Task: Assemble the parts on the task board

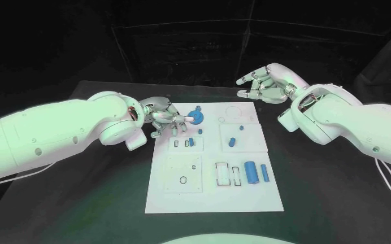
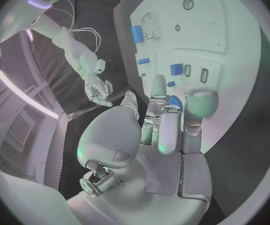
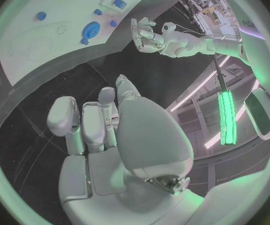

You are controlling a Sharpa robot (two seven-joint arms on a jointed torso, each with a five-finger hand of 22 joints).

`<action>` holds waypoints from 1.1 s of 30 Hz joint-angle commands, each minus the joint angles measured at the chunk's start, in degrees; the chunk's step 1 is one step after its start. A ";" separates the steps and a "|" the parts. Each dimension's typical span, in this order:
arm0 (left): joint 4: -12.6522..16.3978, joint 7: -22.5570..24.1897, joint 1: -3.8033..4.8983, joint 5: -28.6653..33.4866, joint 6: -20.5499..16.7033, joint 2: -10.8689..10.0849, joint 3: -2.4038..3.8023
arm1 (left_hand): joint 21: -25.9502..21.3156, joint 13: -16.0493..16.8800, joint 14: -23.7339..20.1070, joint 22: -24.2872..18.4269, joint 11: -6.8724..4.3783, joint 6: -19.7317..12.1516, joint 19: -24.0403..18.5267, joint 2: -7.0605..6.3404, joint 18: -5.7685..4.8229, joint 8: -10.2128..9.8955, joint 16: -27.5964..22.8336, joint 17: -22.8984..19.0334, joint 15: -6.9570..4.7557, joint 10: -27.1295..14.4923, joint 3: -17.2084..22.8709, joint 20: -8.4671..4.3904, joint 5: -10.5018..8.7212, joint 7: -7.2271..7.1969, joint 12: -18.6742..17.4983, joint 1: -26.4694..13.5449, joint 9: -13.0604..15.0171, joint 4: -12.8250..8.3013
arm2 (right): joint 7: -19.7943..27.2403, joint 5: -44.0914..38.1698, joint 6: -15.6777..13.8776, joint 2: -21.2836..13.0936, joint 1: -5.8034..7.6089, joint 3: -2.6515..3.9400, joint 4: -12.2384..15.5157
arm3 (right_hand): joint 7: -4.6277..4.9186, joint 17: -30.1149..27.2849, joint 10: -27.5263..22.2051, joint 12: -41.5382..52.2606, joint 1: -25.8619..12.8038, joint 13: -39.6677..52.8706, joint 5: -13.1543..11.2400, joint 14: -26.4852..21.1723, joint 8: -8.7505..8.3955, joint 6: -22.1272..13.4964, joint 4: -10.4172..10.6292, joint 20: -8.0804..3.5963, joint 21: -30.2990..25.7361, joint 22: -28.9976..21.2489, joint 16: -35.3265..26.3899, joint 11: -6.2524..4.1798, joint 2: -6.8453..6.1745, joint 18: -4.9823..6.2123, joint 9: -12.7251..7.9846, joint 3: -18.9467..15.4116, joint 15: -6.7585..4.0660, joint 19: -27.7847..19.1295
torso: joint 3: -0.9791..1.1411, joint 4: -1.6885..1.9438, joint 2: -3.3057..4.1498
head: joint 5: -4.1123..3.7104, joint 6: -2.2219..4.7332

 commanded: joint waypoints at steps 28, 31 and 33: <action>-10.76 -17.80 2.86 -12.26 12.43 14.18 -4.32 | 13.13 36.75 6.03 19.11 -2.86 -5.45 2.38 -0.69 -3.08 19.08 9.01 15.12 -2.10 1.29 -7.09 -1.72 -0.14 -3.10 37.00 -0.42 15.64 3.37 | 0.31 2.69 2.57 2.17 0.45 0.01 -2.54 | -0.16 -0.64 -0.06 -0.99 -2.27 -1.24 3.76 0.57 0.61 0.41 0.45 -0.18 -1.45 -1.25 -1.41 0.00 -0.53 0.50 -0.03 -2.72 -0.65 -0.30 | 0.60 -0.48 -0.61 | 0.63 -1.37; -11.18 -17.89 2.86 -12.26 13.00 14.72 -4.47 | 13.14 36.76 6.03 19.12 -2.85 -5.59 2.37 -0.68 -3.07 19.19 9.01 15.12 -2.10 1.24 -7.11 -1.72 -0.14 -3.09 37.01 -0.36 15.78 3.32 | 0.18 2.62 2.68 2.30 0.45 0.01 -2.61 | -0.16 -0.64 -0.06 -0.99 -2.27 -1.24 3.76 0.57 0.61 0.41 0.45 -0.18 -1.45 -1.25 -1.41 0.00 -0.53 0.50 -0.03 -2.72 -0.65 -0.30 | 0.57 -0.50 -0.59 | 0.59 -1.50; -11.31 -17.91 2.85 -12.26 13.19 14.95 -4.52 | 13.14 36.76 6.03 19.12 -2.85 -5.59 2.37 -0.68 -3.07 19.19 9.01 15.12 -2.10 1.24 -7.11 -1.72 -0.14 -3.09 37.01 -0.36 15.78 3.32 | 0.14 2.58 2.73 2.36 0.45 0.01 -2.64 | -0.16 -0.64 -0.06 -0.99 -2.27 -1.24 3.76 0.57 0.61 0.41 0.45 -0.18 -1.45 -1.25 -1.41 0.00 -0.53 0.50 -0.03 -2.72 -0.65 -0.30 | 0.56 -0.50 -0.61 | 0.57 -1.60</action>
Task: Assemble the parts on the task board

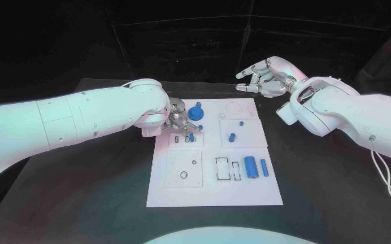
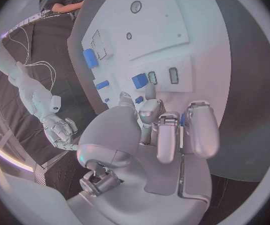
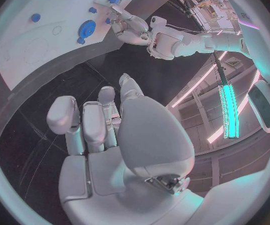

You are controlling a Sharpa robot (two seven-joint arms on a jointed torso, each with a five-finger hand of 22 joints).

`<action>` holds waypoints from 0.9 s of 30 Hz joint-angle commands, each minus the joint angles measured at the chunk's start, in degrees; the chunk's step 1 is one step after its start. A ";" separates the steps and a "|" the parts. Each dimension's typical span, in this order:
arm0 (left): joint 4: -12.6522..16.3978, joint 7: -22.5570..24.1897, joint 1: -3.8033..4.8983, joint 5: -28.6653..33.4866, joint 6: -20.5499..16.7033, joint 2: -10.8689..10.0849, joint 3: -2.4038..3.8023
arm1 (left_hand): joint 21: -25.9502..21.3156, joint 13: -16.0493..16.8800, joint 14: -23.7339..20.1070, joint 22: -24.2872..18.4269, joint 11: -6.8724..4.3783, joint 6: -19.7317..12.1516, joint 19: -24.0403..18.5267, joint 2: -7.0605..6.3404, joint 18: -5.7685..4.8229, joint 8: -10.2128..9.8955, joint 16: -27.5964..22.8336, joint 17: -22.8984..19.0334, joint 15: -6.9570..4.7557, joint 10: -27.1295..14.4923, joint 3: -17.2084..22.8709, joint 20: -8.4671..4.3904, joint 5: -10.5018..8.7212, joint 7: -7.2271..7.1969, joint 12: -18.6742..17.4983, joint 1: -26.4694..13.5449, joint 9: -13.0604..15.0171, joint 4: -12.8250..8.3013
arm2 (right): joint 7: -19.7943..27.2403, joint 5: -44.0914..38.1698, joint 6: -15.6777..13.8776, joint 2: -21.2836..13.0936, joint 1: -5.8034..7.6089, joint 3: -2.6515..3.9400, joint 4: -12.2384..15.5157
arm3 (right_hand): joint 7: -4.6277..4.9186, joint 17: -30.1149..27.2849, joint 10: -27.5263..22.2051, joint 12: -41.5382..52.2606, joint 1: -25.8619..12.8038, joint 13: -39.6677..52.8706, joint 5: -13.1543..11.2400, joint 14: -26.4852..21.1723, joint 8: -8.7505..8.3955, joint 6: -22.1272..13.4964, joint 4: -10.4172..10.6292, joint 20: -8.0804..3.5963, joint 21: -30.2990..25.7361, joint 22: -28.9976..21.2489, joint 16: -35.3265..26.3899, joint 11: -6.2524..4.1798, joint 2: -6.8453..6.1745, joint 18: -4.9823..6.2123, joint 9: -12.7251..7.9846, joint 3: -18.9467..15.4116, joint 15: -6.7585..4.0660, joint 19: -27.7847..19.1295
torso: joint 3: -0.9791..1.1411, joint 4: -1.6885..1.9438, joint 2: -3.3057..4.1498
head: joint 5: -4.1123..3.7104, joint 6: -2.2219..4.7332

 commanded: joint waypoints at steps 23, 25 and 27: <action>-0.65 -1.12 0.09 -2.18 3.98 2.09 -0.70 | -0.38 -2.59 5.93 -0.89 0.25 -2.17 -0.02 0.27 -0.80 0.60 0.18 15.06 -0.05 -2.20 -0.27 -0.04 -0.09 0.49 -2.18 0.25 1.02 -0.50 | -0.85 -0.45 1.21 0.83 0.12 0.04 -0.51 | 0.06 -0.18 -0.41 -0.39 -0.39 -0.28 0.76 0.55 0.40 0.10 0.03 -0.20 -0.65 -0.51 -0.56 -0.21 0.24 0.59 -0.04 -0.40 -0.22 -0.52 | -0.06 0.06 0.03 | -0.20 -0.66; -0.61 -1.13 0.09 -2.19 4.03 2.13 -0.71 | -0.38 -2.60 5.93 -0.88 0.28 -2.27 -0.05 0.36 -0.79 0.69 0.18 15.06 -0.01 -2.25 -0.14 0.00 -0.08 0.51 -2.20 0.56 1.14 -0.73 | -0.88 -0.45 1.25 0.89 0.12 0.04 -0.57 | 0.07 -0.18 -0.41 -0.37 -0.38 -0.27 0.83 0.55 0.40 0.08 0.03 -0.20 -0.67 -0.53 -0.58 -0.21 0.26 0.59 -0.04 -0.41 -0.22 -0.53 | -0.05 0.04 0.05 | -0.19 -0.65; -0.60 -1.13 0.09 -2.19 4.06 2.17 -0.72 | -0.39 -2.57 5.93 -0.87 0.32 -2.38 -0.08 0.45 -0.78 0.80 0.18 15.06 0.02 -2.27 0.01 0.05 -0.07 0.55 -2.18 0.91 1.30 -1.00 | -0.89 -0.45 1.30 0.95 0.12 0.04 -0.63 | 0.07 -0.17 -0.42 -0.37 -0.32 -0.29 0.99 0.56 0.41 0.06 0.01 -0.20 -0.65 -0.48 -0.60 -0.22 0.30 0.58 -0.04 -0.43 -0.22 -0.47 | -0.06 0.05 0.08 | -0.24 -0.73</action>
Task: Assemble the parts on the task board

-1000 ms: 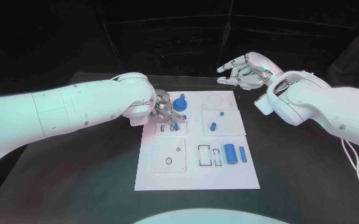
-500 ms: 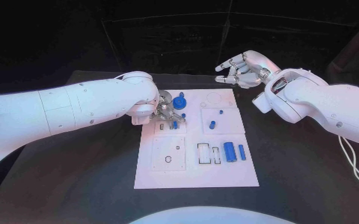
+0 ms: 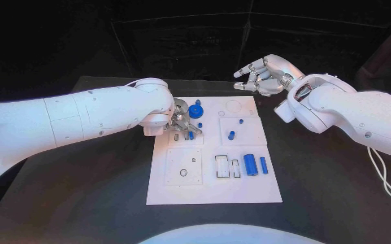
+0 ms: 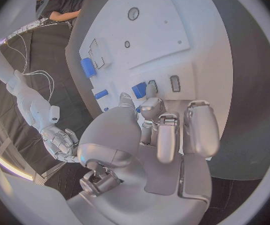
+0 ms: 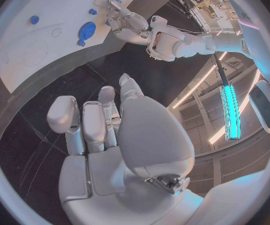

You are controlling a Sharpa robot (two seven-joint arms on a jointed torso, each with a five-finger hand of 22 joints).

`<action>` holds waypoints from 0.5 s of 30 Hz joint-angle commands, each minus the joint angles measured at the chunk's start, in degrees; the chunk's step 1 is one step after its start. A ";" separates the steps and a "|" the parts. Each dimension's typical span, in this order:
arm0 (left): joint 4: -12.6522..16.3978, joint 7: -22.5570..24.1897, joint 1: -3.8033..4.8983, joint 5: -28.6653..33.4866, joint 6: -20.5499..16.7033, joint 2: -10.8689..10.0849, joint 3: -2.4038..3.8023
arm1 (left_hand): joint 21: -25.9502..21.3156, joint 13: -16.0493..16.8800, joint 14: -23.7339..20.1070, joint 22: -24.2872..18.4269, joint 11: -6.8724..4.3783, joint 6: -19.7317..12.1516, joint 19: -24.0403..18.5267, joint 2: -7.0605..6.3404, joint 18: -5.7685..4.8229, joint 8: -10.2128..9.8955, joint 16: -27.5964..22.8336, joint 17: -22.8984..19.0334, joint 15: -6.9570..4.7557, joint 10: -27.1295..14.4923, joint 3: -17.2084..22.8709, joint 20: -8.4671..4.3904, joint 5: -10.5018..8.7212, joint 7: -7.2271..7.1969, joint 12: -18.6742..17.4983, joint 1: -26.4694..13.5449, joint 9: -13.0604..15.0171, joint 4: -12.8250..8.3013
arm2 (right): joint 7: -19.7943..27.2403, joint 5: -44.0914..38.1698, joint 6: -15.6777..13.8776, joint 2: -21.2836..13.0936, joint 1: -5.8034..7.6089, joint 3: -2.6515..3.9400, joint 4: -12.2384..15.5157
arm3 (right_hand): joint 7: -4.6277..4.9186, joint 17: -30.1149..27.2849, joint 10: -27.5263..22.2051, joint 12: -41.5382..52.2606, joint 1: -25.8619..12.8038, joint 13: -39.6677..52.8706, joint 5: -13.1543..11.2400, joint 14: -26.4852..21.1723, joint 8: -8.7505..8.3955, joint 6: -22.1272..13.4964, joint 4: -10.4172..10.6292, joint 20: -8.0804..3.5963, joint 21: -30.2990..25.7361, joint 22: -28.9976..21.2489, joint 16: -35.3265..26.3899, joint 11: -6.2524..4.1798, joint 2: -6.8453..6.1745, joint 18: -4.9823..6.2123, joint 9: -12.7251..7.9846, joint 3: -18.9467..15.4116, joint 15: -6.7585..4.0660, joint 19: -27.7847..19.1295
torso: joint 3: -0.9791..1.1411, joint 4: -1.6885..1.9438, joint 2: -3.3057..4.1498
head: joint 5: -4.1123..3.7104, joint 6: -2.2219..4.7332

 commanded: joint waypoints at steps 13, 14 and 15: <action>0.38 -0.34 0.08 -0.62 -0.80 0.16 -0.01 | -0.08 0.26 5.94 0.26 -0.13 -1.52 -0.27 3.28 -0.72 1.40 0.18 15.08 -0.11 -0.42 6.04 0.10 0.00 -0.24 -0.13 8.19 1.65 -6.56 | -0.33 -0.16 1.03 0.68 0.12 0.03 -0.66 | 0.06 -0.02 -0.38 -0.20 0.43 -0.36 3.09 0.67 0.36 -0.06 -0.23 -0.05 -0.51 -0.24 -0.62 -0.04 0.61 0.61 -0.04 -0.50 -0.27 -0.20 | 0.00 0.01 0.07 | -0.11 -0.44; 0.42 -0.27 0.08 -0.59 -1.08 0.14 -0.01 | -0.06 0.26 5.94 0.30 -0.24 -1.74 -0.27 3.73 -0.72 1.35 0.18 15.08 -0.21 -0.46 7.08 0.04 0.01 -0.36 -0.18 9.41 1.70 -7.51 | -0.35 -0.16 1.09 0.74 0.12 0.03 -0.71 | 0.06 -0.01 -0.40 -0.21 0.47 -0.40 3.28 0.68 0.37 -0.07 -0.23 -0.05 -0.51 -0.23 -0.63 -0.05 0.62 0.61 -0.04 -0.50 -0.27 -0.18 | 0.01 -0.01 0.07 | -0.10 -0.49; 0.45 -0.22 0.08 -0.56 -1.25 0.13 -0.01 | -0.04 0.24 5.94 0.35 -0.32 -1.92 -0.26 4.01 -0.72 1.29 0.18 15.08 -0.28 -0.50 7.85 -0.01 0.02 -0.44 -0.23 10.27 1.73 -8.19 | -0.37 -0.16 1.12 0.77 0.12 0.03 -0.74 | 0.06 -0.02 -0.41 -0.22 0.50 -0.42 3.43 0.68 0.38 -0.07 -0.24 -0.05 -0.52 -0.23 -0.65 -0.05 0.63 0.61 -0.04 -0.50 -0.28 -0.17 | 0.01 -0.02 0.07 | -0.09 -0.50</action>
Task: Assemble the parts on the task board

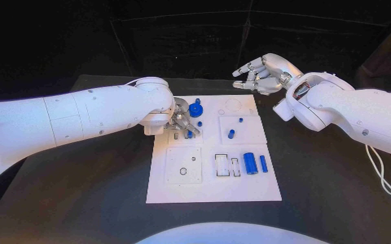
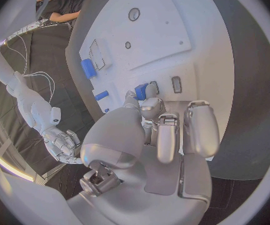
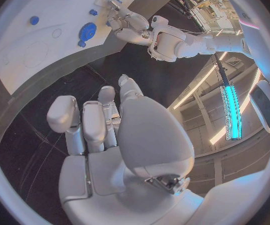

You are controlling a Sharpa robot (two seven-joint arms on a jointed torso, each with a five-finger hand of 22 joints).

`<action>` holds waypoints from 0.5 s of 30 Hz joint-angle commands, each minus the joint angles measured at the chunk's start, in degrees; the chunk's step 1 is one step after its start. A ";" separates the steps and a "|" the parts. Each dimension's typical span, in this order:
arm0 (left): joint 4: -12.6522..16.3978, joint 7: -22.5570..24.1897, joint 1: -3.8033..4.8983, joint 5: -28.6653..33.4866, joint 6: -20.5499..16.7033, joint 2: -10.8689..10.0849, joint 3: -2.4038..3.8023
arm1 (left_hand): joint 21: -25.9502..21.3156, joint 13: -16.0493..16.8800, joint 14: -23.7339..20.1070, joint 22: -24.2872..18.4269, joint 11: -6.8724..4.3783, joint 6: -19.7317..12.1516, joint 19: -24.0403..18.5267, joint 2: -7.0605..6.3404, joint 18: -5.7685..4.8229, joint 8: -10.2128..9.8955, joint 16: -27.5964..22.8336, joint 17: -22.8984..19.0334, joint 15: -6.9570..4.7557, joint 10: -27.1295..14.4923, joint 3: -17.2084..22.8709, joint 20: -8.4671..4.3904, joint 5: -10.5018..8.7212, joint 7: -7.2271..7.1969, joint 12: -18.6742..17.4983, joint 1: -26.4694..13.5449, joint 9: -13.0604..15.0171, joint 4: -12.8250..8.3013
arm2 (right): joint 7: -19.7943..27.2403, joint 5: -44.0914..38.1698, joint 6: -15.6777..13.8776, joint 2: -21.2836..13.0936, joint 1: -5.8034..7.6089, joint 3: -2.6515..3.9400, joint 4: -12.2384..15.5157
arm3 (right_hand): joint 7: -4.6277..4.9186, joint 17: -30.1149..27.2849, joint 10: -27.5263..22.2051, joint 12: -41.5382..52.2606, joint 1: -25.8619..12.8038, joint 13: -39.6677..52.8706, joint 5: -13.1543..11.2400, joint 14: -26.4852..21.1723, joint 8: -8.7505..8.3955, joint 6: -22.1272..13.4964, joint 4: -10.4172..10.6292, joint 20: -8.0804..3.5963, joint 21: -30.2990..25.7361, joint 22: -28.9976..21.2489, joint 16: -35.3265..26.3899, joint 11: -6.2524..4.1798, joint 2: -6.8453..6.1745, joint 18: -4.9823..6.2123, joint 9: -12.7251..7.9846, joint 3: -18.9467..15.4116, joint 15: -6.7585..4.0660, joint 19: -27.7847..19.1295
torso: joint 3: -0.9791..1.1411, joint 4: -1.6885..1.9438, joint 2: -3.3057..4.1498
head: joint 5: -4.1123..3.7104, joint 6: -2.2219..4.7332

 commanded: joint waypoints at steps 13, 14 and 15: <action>2.39 2.02 0.06 3.00 -6.72 -2.11 0.02 | 0.06 -0.53 5.94 0.96 0.13 -1.63 -0.26 -5.36 -0.85 -0.79 0.19 15.08 -0.26 -0.29 33.50 0.15 0.04 0.28 -1.70 -2.29 0.88 -13.26 | 0.00 -0.08 0.92 0.44 0.11 0.03 -0.45 | 0.06 0.00 -0.48 -0.24 0.56 -0.27 2.19 0.72 0.48 -0.10 -0.08 -0.08 -0.49 -0.24 -0.45 -0.07 0.43 0.63 -0.04 -0.31 -0.30 -0.17 | 0.06 0.10 -0.01 | -0.28 -0.18; 2.73 2.09 0.06 3.16 -7.29 -2.44 0.03 | 0.12 -0.45 5.94 1.12 0.20 -1.56 -0.23 -6.45 -0.82 -0.50 0.19 15.08 -0.12 -0.15 36.82 0.10 0.21 0.13 -1.59 -3.95 1.17 -13.53 | 0.00 -0.07 0.94 0.44 0.11 0.03 -0.48 | 0.06 0.00 -0.48 -0.24 0.56 -0.27 2.19 0.72 0.48 -0.10 -0.08 -0.08 -0.49 -0.24 -0.45 -0.07 0.43 0.63 -0.04 -0.31 -0.30 -0.17 | 0.05 0.08 -0.01 | -0.26 -0.16; 3.07 2.16 0.06 3.29 -7.91 -2.76 0.03 | 0.16 -0.40 5.94 1.24 0.22 -1.54 -0.21 -7.61 -0.83 -0.19 0.19 15.08 -0.07 -0.03 40.07 0.12 0.21 0.11 -1.49 -5.62 1.48 -13.75 | 0.00 -0.05 0.95 0.44 0.11 0.03 -0.52 | 0.06 0.00 -0.48 -0.24 0.56 -0.27 2.19 0.72 0.48 -0.10 -0.08 -0.08 -0.49 -0.24 -0.45 -0.07 0.43 0.63 -0.04 -0.31 -0.30 -0.17 | 0.07 0.11 -0.03 | -0.25 -0.19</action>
